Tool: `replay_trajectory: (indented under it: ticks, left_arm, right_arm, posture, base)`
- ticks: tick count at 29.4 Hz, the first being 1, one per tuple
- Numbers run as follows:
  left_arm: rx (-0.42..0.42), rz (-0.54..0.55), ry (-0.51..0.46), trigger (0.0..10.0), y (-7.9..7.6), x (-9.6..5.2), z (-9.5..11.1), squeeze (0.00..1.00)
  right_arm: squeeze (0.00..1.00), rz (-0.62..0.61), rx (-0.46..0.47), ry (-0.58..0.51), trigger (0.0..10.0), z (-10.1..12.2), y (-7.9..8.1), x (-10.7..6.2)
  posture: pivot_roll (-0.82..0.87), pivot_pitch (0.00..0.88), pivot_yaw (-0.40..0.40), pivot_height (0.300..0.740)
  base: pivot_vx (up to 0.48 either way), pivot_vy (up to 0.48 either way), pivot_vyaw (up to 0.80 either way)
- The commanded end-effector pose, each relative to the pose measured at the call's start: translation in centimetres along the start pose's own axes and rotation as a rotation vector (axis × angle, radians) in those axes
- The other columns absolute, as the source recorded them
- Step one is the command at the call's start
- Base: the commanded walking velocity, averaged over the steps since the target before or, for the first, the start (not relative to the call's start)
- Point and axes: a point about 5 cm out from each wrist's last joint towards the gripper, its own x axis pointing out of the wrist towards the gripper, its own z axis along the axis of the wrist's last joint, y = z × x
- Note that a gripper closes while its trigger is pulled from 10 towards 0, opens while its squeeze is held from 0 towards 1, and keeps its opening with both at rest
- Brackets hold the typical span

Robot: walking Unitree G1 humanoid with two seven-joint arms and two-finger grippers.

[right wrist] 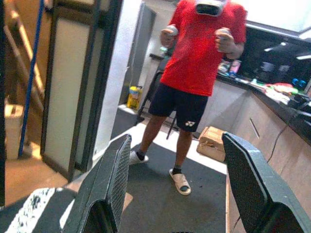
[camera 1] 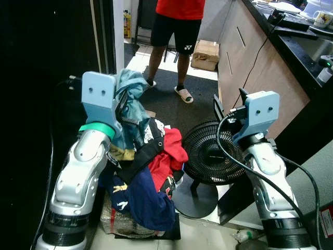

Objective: Clothes washing

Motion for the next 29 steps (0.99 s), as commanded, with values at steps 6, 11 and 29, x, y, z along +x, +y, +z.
replay_trajectory:
  ticks: [6,11,29]
  left_arm:
    - [0.024,-0.038,-0.025,10.0,-0.07,0.75,0.34,0.0]
    - [0.022,-0.049,-0.031,10.0,-0.34,1.11,0.34,0.0]
    - [0.015,-0.001,-0.034,10.0,0.51,0.89,-0.07,0.0]
  right_arm:
    - [0.0,-0.061,0.008,0.01,10.0,-0.54,-0.37,-0.35]
    - [0.0,-0.07,0.013,0.007,10.0,-0.66,-0.43,-0.45]
    - [0.0,-0.035,0.056,0.005,10.0,-0.69,0.32,0.21]
  posture:
    - [0.03,0.0,0.032,0.74]
    - [0.03,0.0,0.043,0.74]
    - [0.05,0.0,-0.001,0.74]
  base:
    - [0.0,0.0,0.0]
    - [0.0,0.0,0.0]
    - [0.0,0.0,-0.44]
